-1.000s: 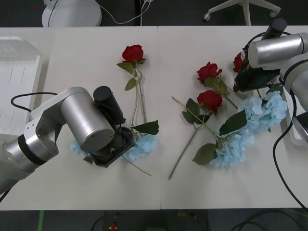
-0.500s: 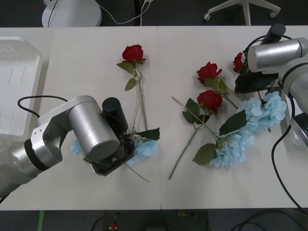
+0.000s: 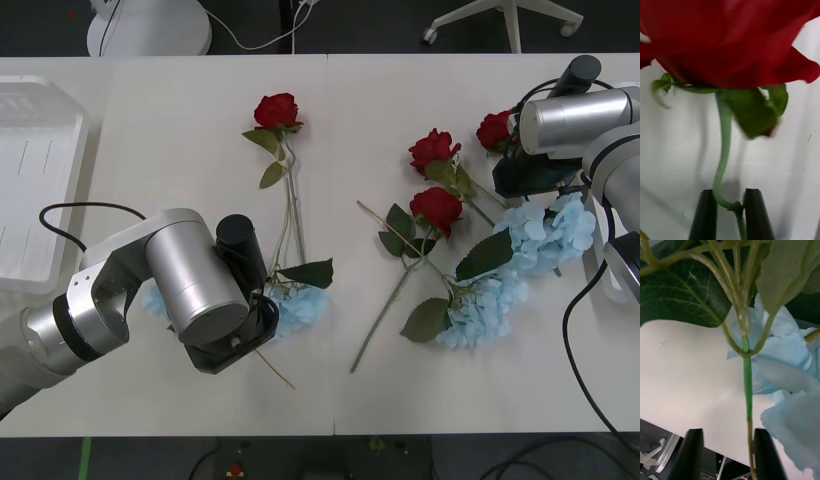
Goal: Put the red flowers into the right box and the blue flowers into the left box
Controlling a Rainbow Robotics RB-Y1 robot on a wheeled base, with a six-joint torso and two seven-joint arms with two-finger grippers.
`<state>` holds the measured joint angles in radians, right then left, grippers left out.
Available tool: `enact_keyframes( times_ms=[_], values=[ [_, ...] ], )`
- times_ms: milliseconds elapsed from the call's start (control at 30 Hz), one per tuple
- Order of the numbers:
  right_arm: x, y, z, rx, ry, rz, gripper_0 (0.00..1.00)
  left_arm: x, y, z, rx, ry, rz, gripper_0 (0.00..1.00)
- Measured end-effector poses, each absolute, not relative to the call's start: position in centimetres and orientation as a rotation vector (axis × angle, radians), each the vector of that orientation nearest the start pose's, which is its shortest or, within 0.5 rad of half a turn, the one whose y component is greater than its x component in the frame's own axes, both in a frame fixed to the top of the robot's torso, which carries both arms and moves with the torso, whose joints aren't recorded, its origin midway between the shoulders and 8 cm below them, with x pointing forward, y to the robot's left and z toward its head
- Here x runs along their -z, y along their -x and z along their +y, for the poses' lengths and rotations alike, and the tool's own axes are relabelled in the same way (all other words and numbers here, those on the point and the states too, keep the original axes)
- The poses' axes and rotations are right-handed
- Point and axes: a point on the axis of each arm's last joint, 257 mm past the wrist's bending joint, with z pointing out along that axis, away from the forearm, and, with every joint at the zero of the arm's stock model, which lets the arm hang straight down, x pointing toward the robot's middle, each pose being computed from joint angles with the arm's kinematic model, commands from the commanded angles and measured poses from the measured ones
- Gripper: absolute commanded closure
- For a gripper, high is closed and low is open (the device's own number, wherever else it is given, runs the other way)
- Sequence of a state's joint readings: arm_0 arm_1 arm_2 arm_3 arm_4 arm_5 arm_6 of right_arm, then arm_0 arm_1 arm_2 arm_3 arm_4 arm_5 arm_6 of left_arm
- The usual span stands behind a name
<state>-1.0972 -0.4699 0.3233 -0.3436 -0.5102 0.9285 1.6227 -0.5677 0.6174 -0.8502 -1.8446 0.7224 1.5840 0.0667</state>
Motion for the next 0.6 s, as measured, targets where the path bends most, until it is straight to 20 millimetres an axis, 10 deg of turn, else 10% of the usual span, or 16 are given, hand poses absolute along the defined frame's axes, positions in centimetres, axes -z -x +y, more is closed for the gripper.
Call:
enact_keyframes(
  times_ms=[367, 600],
  values=[
    [28.5, -63.0, -34.9, 0.210, 0.047, 2.638, 1.00, 34.7, -35.4, 12.8, 0.110, 0.859, 2.851, 1.00],
    [27.0, -61.9, -32.5, 0.077, -0.013, 2.722, 1.00, 30.0, -35.7, 15.2, 0.093, 0.770, 2.782, 1.00]
  ],
)
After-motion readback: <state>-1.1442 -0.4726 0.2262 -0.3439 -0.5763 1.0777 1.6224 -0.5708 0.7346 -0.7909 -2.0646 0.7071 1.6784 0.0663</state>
